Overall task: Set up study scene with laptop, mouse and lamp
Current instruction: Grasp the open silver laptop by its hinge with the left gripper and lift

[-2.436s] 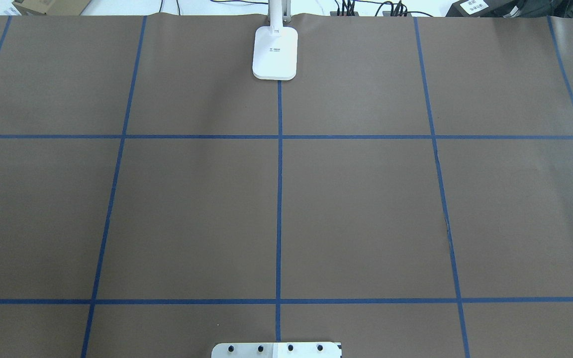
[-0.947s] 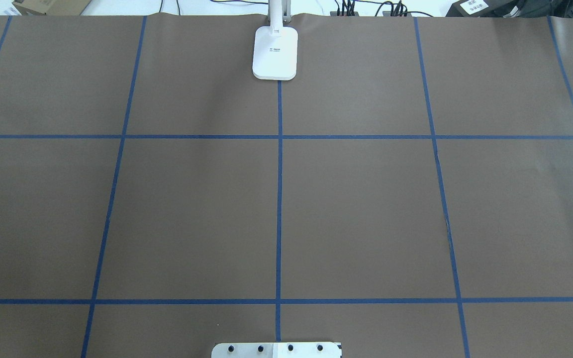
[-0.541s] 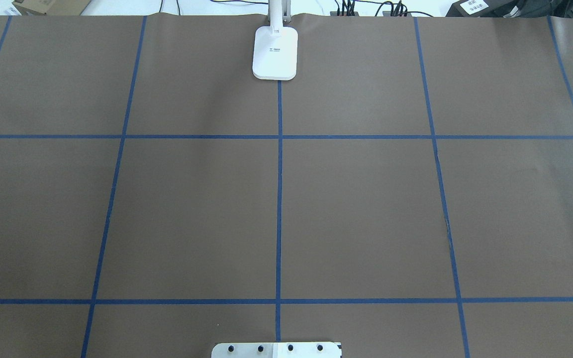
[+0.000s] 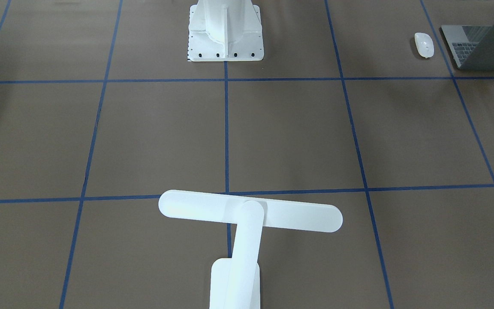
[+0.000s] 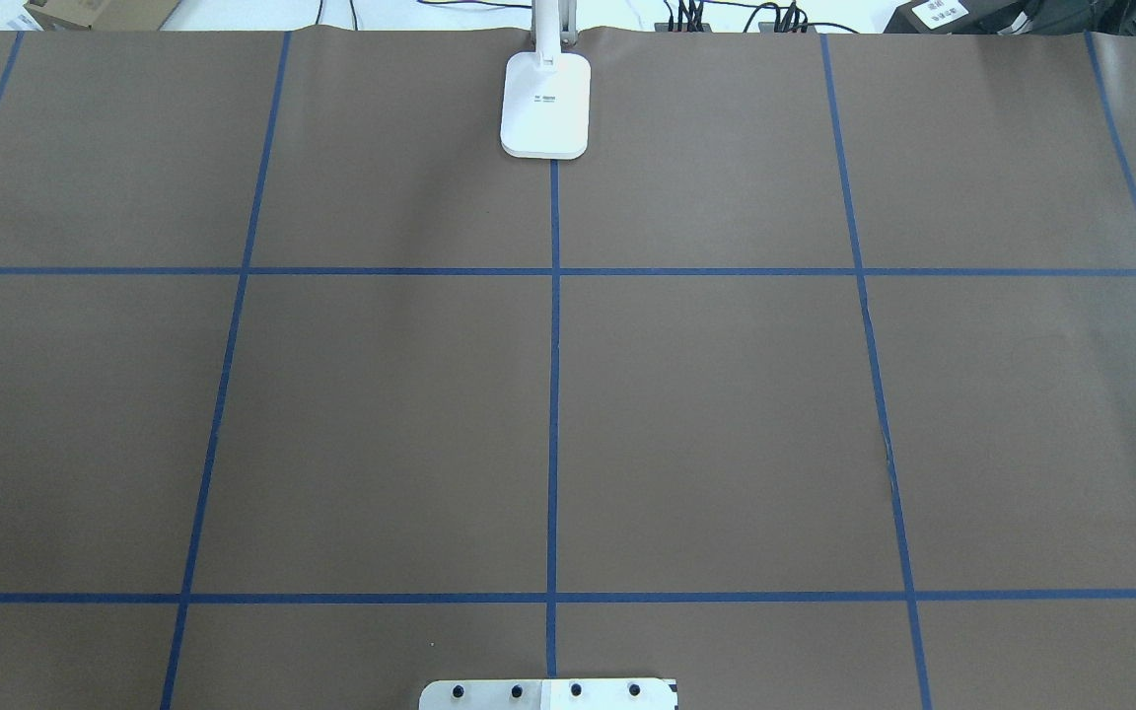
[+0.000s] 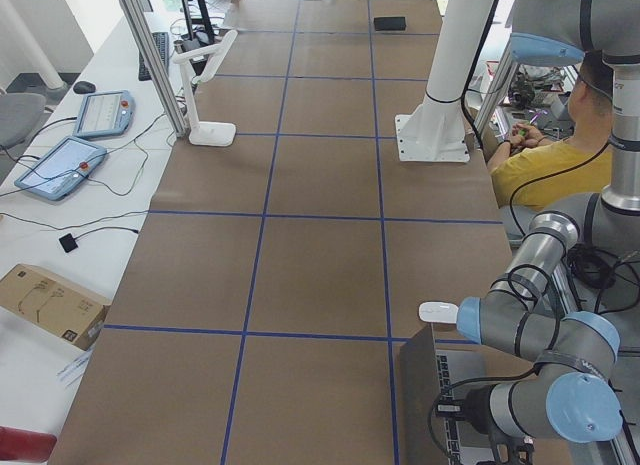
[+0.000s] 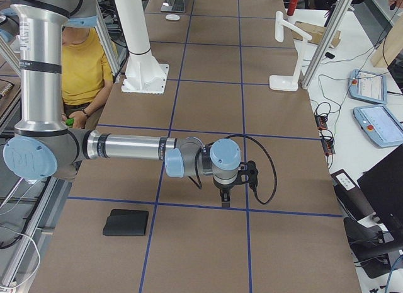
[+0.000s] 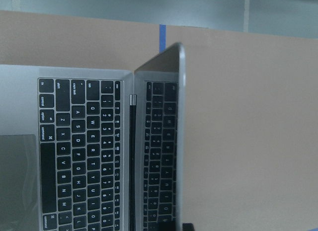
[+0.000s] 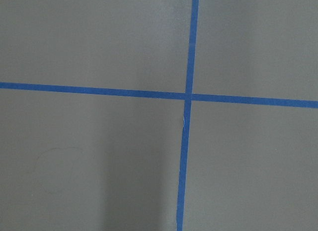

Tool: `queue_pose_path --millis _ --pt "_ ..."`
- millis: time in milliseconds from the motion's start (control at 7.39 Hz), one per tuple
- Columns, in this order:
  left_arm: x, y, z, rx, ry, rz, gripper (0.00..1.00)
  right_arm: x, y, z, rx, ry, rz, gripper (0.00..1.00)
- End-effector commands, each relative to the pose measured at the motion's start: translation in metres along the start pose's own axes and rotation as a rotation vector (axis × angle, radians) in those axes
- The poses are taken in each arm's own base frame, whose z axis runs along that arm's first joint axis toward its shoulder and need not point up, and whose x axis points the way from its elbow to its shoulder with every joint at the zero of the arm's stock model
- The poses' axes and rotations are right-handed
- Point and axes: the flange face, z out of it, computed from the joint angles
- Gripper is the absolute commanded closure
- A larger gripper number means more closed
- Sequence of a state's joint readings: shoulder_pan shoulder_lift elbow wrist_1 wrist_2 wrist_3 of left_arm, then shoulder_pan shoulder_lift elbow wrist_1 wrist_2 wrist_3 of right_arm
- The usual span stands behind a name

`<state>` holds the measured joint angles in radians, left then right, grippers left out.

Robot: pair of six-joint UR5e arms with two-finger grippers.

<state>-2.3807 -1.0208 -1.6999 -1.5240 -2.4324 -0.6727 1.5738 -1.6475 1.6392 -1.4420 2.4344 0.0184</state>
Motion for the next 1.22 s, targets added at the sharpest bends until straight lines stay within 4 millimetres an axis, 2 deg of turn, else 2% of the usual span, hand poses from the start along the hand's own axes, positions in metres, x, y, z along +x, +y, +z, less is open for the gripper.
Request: queue_pose_path --millis 0,271,541,677,947,1082 --pt "0.013 0.0 -0.006 -0.009 0.03 0.012 1.0 0.0 0.0 0.0 0.0 0.0 -0.001 0.0" --pt "0.04 -0.005 -0.02 0.006 0.056 0.031 1.0 -0.001 -0.001 -0.001 0.002 0.0 -0.003 0.0" --pt "0.078 -0.007 -0.037 0.007 0.093 0.06 1.0 -0.002 -0.001 -0.002 0.003 0.0 -0.004 0.0" --pt "0.108 -0.002 -0.039 -0.012 0.092 0.067 1.0 -0.002 -0.001 -0.001 0.002 0.0 -0.003 0.0" --pt "0.194 0.015 -0.042 -0.016 0.052 0.16 1.0 -0.002 -0.001 -0.002 0.003 0.0 -0.004 0.0" --pt "0.246 0.033 -0.037 -0.018 0.023 0.253 1.0 -0.002 -0.001 -0.002 0.003 0.0 -0.004 0.0"
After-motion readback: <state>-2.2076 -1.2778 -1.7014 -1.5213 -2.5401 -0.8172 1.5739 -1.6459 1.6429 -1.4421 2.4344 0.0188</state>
